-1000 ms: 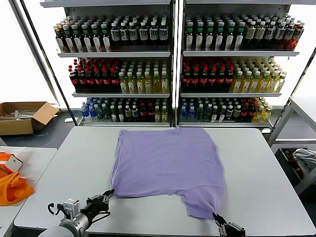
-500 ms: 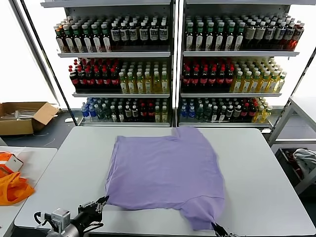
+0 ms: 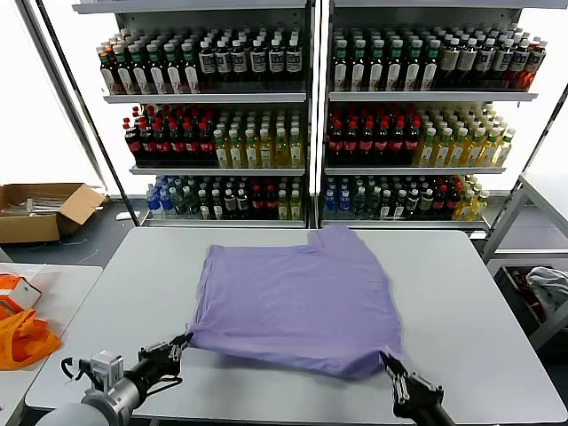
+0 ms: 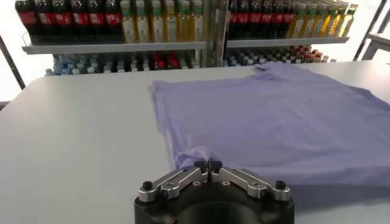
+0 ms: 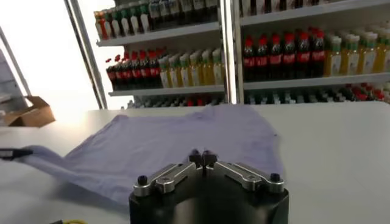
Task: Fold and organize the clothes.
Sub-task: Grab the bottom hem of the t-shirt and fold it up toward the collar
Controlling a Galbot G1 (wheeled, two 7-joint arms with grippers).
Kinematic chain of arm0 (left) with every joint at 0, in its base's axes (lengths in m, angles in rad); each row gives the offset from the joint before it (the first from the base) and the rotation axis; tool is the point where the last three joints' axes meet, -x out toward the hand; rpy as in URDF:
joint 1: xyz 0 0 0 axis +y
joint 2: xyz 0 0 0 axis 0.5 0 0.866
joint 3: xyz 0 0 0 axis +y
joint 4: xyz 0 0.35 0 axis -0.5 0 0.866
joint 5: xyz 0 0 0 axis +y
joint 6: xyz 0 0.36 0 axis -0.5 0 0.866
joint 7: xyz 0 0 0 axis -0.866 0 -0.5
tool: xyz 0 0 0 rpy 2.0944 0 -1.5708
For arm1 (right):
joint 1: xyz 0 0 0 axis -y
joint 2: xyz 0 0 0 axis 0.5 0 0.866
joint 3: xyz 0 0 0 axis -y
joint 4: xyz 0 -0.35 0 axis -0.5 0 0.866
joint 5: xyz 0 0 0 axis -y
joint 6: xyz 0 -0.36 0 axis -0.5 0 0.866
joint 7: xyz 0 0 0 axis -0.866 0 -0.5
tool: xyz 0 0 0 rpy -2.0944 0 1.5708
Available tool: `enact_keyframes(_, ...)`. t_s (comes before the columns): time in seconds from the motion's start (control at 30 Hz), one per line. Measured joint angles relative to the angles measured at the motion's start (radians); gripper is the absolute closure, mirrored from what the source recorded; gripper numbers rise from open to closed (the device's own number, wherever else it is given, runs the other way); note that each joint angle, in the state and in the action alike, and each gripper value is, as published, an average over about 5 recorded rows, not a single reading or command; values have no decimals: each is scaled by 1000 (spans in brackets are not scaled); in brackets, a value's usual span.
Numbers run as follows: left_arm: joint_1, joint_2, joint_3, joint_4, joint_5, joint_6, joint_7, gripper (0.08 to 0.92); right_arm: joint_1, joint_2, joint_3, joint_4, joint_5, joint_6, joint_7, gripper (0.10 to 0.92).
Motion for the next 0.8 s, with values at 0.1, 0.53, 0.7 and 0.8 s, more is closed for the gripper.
enact_keyframes(0.1, -54, -1, 11, 45, -12, 0, 15, 914, 101, -7, -36, -57, 25, -1, 10, 919)
enact_keyframes(0.53, -309, -43, 122, 257, -20, -1, 39, 915, 498, -30, -216, -348, 74, -29, 13, 919)
enact_keyframes(0.7, -411, -71, 174, 360, -17, -2, 48, 909, 619, -17, -282, -457, 70, -55, 9, 881)
enact_keyframes(0.8, -458, -87, 197, 420, -7, -3, 55, 857, 670, -10, -314, -504, 58, -72, 5, 803)
